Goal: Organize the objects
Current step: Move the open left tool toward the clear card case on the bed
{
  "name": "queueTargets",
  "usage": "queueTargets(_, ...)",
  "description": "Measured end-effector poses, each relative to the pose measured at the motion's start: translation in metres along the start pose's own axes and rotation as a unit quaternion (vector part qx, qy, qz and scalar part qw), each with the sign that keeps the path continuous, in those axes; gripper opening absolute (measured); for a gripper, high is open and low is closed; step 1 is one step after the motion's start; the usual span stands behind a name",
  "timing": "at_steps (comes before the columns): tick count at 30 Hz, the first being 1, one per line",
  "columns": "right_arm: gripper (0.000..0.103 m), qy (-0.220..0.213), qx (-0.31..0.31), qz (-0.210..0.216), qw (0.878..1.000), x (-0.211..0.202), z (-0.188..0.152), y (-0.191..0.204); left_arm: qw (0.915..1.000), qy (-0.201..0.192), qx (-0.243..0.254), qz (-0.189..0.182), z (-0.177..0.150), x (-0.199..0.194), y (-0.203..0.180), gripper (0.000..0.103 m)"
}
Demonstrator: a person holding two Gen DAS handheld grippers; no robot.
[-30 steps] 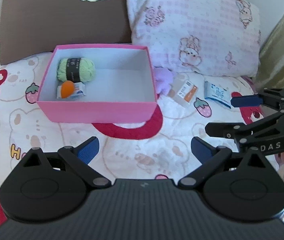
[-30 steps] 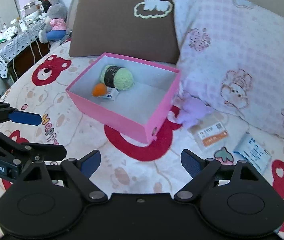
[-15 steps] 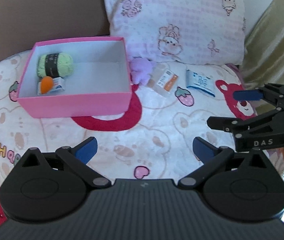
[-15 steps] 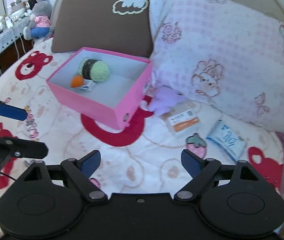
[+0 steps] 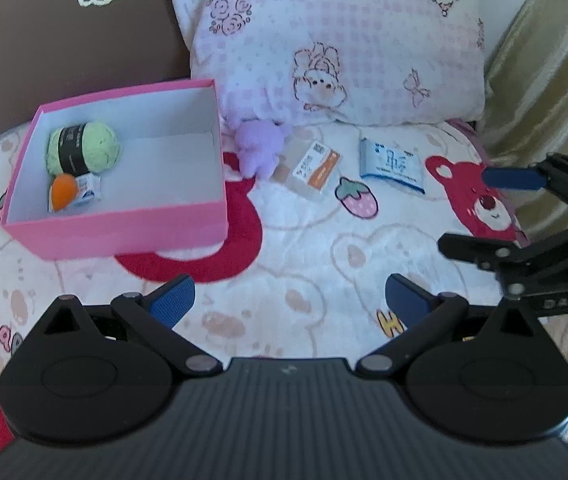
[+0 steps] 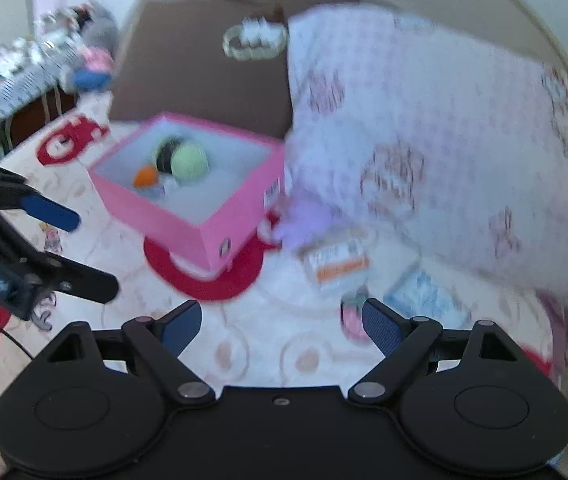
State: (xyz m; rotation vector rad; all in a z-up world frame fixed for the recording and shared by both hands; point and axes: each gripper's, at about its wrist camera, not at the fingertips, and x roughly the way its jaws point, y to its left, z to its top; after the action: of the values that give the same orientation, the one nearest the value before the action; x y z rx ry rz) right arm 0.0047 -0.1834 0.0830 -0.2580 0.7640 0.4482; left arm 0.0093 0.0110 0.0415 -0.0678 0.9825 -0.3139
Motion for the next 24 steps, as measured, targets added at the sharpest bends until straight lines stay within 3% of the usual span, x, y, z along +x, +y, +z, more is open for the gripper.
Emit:
queueTargets(7, 0.09, -0.069, 0.061, -0.005, 0.996, 0.021, -0.009, -0.054, 0.9998, -0.019, -0.004, 0.007, 0.014, 0.042, -0.015, 0.103)
queueTargets(9, 0.09, -0.082, 0.094, 0.011, 0.992, 0.028, -0.013, -0.072, 0.9995, -0.03, -0.006, 0.002, 0.014, 0.058, -0.02, 0.103)
queueTargets(13, 0.09, -0.115, 0.177, 0.062, 0.976, 0.043, -0.029, -0.106, 0.9996, -0.004, -0.024, -0.017, 0.021, 0.089, -0.022, 0.103)
queueTargets(18, 0.09, -0.098, 0.223, 0.11, 0.964, 0.071, -0.034, -0.132, 0.9995, -0.025, -0.017, -0.001, 0.023, 0.103, -0.027, 0.103)
queueTargets(24, 0.089, -0.051, 0.2, 0.108, 0.972, 0.12, -0.021, -0.147, 0.9986, -0.039, -0.034, 0.003, 0.024, 0.131, -0.032, 0.103)
